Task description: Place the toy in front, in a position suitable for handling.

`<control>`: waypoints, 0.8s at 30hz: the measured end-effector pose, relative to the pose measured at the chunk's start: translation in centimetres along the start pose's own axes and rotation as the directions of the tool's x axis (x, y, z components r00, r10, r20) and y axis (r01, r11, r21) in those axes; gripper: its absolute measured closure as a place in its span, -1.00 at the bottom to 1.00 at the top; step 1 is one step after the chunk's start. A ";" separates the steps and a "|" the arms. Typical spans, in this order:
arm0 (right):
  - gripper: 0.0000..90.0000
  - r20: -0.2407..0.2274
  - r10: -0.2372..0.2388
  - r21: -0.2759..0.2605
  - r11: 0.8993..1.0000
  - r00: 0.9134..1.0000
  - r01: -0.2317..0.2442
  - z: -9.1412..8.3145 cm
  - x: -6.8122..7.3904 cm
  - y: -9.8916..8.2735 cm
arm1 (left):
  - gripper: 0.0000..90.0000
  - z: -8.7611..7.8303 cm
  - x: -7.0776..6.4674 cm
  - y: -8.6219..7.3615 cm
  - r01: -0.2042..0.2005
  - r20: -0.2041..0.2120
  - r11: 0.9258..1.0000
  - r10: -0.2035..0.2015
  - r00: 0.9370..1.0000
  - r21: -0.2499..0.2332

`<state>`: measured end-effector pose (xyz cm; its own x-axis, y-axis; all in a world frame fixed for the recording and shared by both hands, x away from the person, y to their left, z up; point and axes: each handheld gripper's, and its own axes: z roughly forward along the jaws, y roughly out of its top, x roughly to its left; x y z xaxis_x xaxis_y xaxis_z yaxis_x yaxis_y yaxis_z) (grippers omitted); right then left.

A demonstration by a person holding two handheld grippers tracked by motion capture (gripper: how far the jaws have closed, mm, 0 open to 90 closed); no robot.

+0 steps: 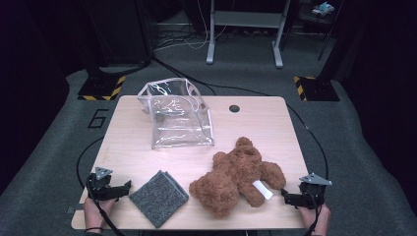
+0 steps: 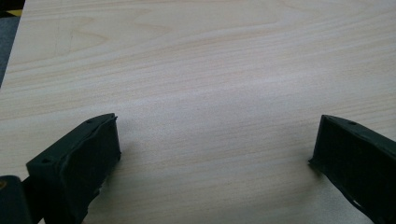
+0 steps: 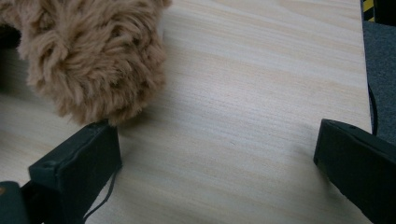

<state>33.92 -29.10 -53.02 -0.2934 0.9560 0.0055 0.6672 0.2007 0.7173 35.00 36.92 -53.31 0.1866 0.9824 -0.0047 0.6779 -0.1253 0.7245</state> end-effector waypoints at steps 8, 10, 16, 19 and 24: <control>-1.00 0.000 -0.001 -0.001 1.000 1.000 0.001 0.0 0.0 0.0 | -0.99 0.0 0.0 0.0 -0.002 -0.007 1.000 0.002 1.000 0.001; -1.00 0.000 -0.001 -0.001 1.000 1.000 0.001 0.0 0.0 0.0 | -0.99 -0.1 0.0 0.0 -0.001 -0.007 1.000 0.001 1.000 0.003; -1.00 0.000 -0.001 -0.001 1.000 1.000 0.001 0.0 0.0 0.0 | -0.99 0.0 -0.1 0.0 0.014 -0.008 1.000 -0.014 1.000 -0.006; -1.00 0.000 -0.002 -0.001 1.000 1.000 0.002 0.0 0.0 0.0 | -0.99 -0.1 0.0 -0.1 0.010 -0.008 1.000 -0.010 1.000 0.002; -1.00 0.000 -0.002 0.001 1.000 1.000 0.002 0.0 0.0 0.0 | -0.97 -0.9 0.7 0.5 0.045 0.012 0.999 -0.045 0.999 -0.003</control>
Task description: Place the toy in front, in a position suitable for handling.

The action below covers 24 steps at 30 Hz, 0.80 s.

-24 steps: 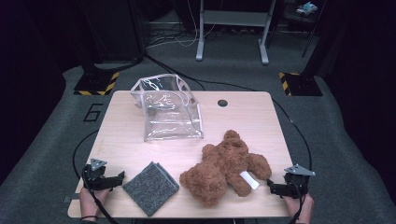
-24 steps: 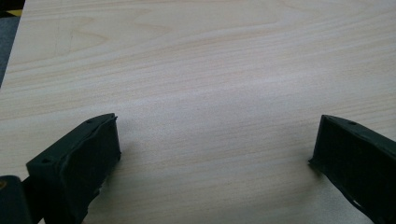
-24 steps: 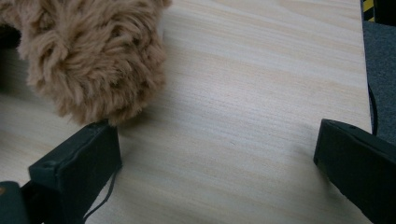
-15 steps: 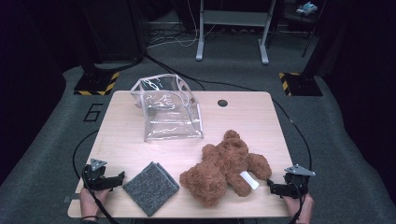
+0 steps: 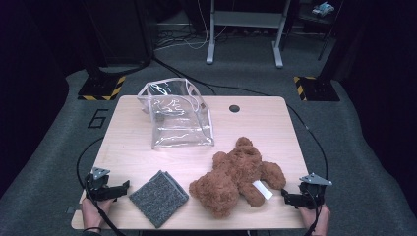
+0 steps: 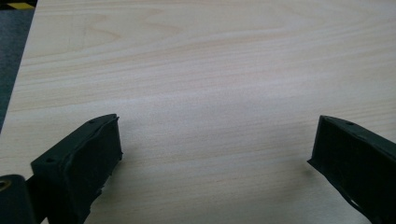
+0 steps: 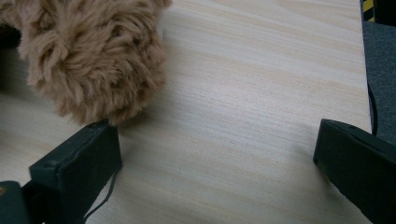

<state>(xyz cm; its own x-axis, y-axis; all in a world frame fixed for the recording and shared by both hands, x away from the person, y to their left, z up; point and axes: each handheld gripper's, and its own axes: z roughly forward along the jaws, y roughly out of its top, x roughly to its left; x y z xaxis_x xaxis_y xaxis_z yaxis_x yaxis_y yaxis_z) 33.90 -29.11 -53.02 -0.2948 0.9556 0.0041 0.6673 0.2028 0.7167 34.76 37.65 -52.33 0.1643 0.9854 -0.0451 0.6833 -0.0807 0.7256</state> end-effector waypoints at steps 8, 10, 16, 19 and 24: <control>-0.99 0.001 0.003 -0.001 1.000 1.000 -0.003 0.0 0.0 0.0 | -0.94 -0.6 -0.6 2.1 -0.014 0.062 0.999 0.016 0.998 -0.043; -0.99 0.001 0.001 -0.001 1.000 1.000 -0.001 0.0 0.0 0.0 | -0.94 -0.7 -0.7 3.0 -0.030 0.076 0.998 0.034 0.997 -0.050; -0.99 0.003 0.004 -0.001 1.000 1.000 -0.004 0.0 0.0 0.0 | -0.91 -1.0 -1.4 5.5 -0.062 0.113 0.996 0.069 0.991 -0.064; -0.99 0.001 0.002 -0.001 1.000 1.000 -0.002 0.0 0.0 0.0 | -0.89 -0.7 -2.0 6.8 -0.087 0.121 0.994 0.095 0.988 -0.069; -0.98 0.004 0.007 -0.002 1.000 1.000 -0.007 0.0 0.0 0.0 | -0.83 -0.2 -3.0 8.9 -0.111 0.148 0.990 0.122 0.982 -0.082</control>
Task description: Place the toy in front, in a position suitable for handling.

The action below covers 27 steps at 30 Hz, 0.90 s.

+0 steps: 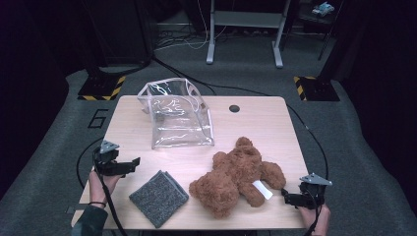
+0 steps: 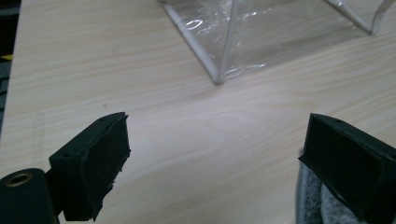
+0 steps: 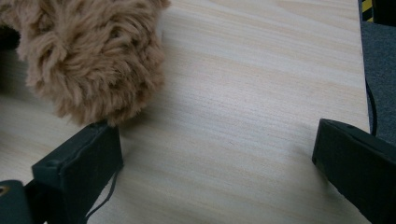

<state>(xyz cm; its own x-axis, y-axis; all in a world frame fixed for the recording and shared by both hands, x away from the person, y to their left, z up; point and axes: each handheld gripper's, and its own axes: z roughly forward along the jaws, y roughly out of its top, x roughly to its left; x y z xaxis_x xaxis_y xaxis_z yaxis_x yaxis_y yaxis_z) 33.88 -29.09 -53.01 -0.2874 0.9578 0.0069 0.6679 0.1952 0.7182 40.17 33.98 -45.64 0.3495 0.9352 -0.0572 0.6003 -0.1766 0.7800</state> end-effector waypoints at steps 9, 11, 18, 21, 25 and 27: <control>-0.97 0.002 0.005 -0.001 1.000 1.000 -0.005 0.0 0.0 0.0 | -0.76 2.4 -0.8 3.3 -0.020 0.024 1.000 0.020 1.000 0.000; -0.97 0.003 0.006 -0.001 1.000 1.000 -0.006 0.0 0.0 0.0 | -0.73 2.9 -1.0 3.9 -0.026 0.023 1.000 0.026 0.999 0.000; -0.96 0.004 0.008 -0.003 1.000 1.000 -0.008 0.0 0.0 0.0 | -0.68 5.4 -1.9 5.8 -0.054 0.017 0.999 0.054 0.998 0.006; -0.95 0.004 0.007 -0.004 1.000 1.000 -0.007 0.0 0.0 0.0 | -0.65 6.3 -2.2 6.6 -0.067 0.016 0.998 0.067 0.998 0.006; -0.94 0.005 0.005 -0.004 1.000 1.000 -0.005 -0.1 0.0 0.0 | -0.59 7.2 -2.6 7.3 -0.084 -0.011 0.996 0.084 0.996 -0.009; -0.94 0.003 0.005 -0.005 1.000 1.000 -0.005 -0.1 -0.1 0.0 | -0.59 7.7 -2.5 7.5 -0.077 0.000 0.997 0.077 0.997 -0.005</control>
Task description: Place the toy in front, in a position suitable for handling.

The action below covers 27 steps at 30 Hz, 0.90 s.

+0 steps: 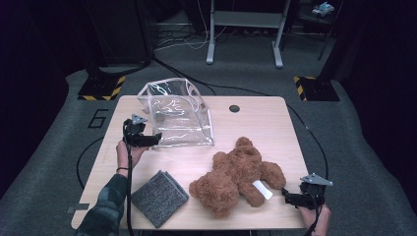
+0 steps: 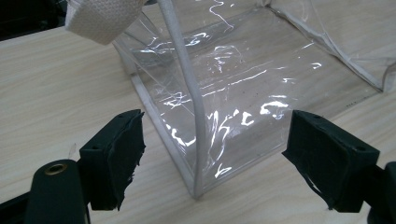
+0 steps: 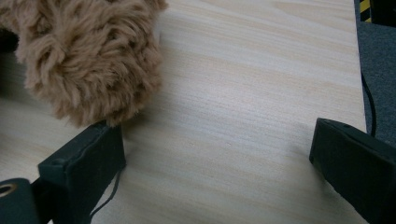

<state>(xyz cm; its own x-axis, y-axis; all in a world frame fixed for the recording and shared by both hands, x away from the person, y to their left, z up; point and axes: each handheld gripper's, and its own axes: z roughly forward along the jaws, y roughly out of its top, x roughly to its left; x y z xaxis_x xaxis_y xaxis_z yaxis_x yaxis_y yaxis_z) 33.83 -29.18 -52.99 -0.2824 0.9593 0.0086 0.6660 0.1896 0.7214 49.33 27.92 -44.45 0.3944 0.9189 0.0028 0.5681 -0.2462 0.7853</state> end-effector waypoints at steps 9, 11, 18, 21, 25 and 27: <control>-0.93 -0.004 -0.001 -0.001 1.000 1.000 0.001 0.0 0.0 0.0 | -0.48 1.2 0.1 0.8 0.001 -0.037 1.000 -0.001 0.999 0.005; -0.93 -0.006 -0.006 -0.003 1.000 1.000 0.006 0.0 -0.1 0.0 | -0.47 1.6 0.1 0.7 0.002 -0.035 1.000 -0.001 0.999 0.006; -0.93 -0.008 -0.008 -0.004 1.000 1.000 0.008 0.0 0.0 0.0 | -0.37 2.8 0.5 0.5 0.024 -0.041 1.000 -0.024 0.999 0.004; -0.93 -0.007 -0.010 -0.005 1.000 1.000 0.010 0.0 -0.1 0.0 | -0.31 3.0 0.7 0.6 0.034 -0.038 0.999 -0.033 0.999 0.003; -0.93 -0.008 -0.010 -0.005 1.000 1.000 0.010 0.0 0.0 0.0 | -0.11 3.0 0.7 1.1 0.042 -0.055 0.999 -0.043 0.998 -0.012; -0.93 -0.009 -0.010 -0.006 1.000 1.000 0.010 0.0 0.0 0.0 | 0.00 3.1 0.7 1.2 0.045 -0.056 0.999 -0.046 0.997 -0.019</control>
<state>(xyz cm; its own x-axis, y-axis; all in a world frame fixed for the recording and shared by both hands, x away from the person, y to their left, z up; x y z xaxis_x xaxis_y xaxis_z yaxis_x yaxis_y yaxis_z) 33.83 -29.20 -52.99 -0.2953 0.9554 0.0075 0.6592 0.1981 0.7254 52.51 27.32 -45.41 0.3263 0.9453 0.0014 0.5716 -0.1985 0.7962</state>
